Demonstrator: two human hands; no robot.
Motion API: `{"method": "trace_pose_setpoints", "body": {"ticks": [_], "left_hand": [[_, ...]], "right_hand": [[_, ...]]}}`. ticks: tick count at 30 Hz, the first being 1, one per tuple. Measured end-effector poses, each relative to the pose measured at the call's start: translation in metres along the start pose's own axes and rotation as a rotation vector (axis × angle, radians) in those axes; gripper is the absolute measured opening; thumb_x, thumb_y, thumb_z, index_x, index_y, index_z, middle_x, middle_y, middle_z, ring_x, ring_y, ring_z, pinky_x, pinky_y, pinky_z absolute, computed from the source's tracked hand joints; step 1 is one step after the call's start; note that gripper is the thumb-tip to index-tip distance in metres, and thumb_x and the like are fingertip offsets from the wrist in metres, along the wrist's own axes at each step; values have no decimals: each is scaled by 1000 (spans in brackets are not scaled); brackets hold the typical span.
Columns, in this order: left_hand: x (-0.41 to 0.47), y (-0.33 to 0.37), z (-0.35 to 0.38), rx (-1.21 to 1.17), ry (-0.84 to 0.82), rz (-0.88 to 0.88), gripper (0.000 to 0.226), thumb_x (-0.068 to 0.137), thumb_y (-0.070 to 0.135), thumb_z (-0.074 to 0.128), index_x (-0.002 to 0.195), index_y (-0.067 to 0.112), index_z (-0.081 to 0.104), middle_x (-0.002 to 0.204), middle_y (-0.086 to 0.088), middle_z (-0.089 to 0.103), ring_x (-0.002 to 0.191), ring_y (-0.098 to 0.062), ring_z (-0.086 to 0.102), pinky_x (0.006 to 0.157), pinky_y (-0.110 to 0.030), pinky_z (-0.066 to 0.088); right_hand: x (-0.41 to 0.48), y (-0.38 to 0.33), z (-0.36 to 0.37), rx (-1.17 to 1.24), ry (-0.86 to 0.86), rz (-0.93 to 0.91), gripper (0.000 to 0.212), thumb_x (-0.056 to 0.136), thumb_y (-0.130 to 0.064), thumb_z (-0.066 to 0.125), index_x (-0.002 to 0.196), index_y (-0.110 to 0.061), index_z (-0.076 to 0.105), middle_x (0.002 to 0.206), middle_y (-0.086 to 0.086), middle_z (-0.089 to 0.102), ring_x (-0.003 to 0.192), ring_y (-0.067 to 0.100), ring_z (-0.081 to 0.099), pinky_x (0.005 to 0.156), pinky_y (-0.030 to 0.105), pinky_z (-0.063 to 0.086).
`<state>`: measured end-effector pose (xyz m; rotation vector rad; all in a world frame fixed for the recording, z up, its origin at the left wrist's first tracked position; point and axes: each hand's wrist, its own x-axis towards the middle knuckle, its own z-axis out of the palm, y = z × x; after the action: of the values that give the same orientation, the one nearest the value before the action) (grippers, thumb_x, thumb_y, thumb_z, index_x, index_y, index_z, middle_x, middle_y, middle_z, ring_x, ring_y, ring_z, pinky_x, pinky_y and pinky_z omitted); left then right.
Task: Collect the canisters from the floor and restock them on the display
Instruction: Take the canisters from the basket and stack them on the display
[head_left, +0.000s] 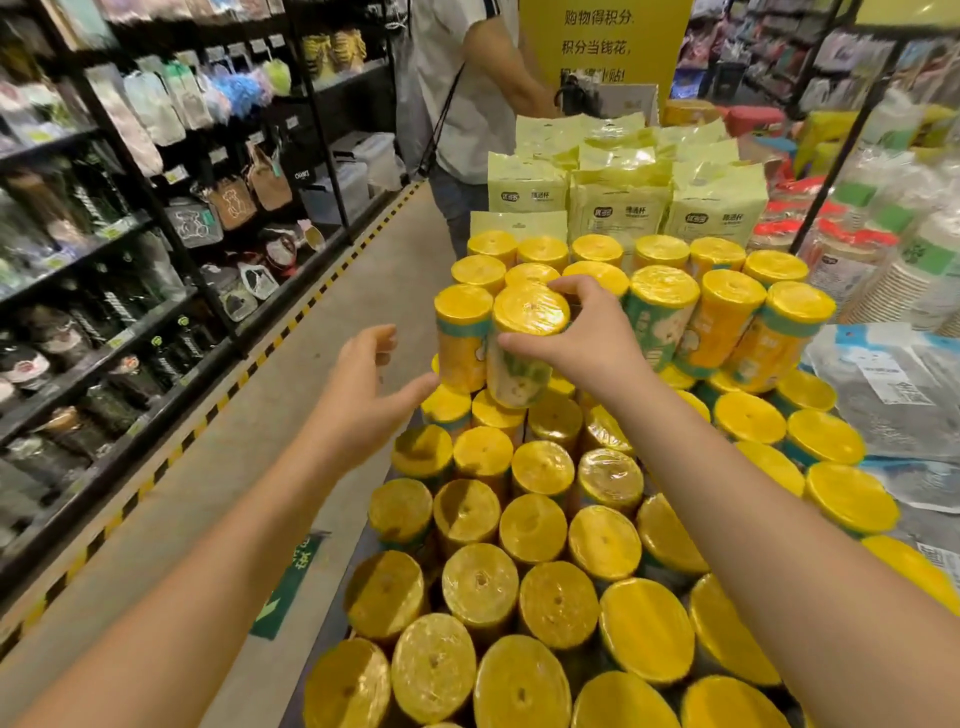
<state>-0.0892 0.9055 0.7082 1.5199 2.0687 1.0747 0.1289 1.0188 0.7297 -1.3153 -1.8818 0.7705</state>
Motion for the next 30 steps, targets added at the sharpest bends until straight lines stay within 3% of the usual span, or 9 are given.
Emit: {"method": "trace_pose_setpoints", "body": {"ticks": [10,21,26,30], "left_hand": [[-59,-28,-31,-38,22,17,66,87,50,68,144,28,46,139,12,49,126,0,47,105,-25,43],[-73,-20,-35,25,-47,92,65,88,54,66,145,33,45,142,15,46,128,0,46,105,-29,45],[-88,-5,-43,309,-56,228,64,90,50,66,146,27,44,142,9,44,131,-9,42,103,-28,40],[-118,6,-52,519,-61,295,61,91,42,70,143,20,47,141,1,45,132,-19,40,101,-30,38]], "right_hand": [[14,11,32,-41,45,55,94,67,-55,89,144,-24,46,141,3,40,130,21,47,102,29,39],[0,10,26,-147,13,41,102,75,-53,85,155,-19,31,153,8,36,140,25,40,111,39,38],[-41,-14,5,-555,-40,-262,92,80,-48,79,154,-18,33,151,9,37,142,29,36,114,45,39],[-107,-48,-5,-686,-263,-511,73,85,-49,74,147,-23,46,146,3,46,136,24,41,108,40,42]]}}
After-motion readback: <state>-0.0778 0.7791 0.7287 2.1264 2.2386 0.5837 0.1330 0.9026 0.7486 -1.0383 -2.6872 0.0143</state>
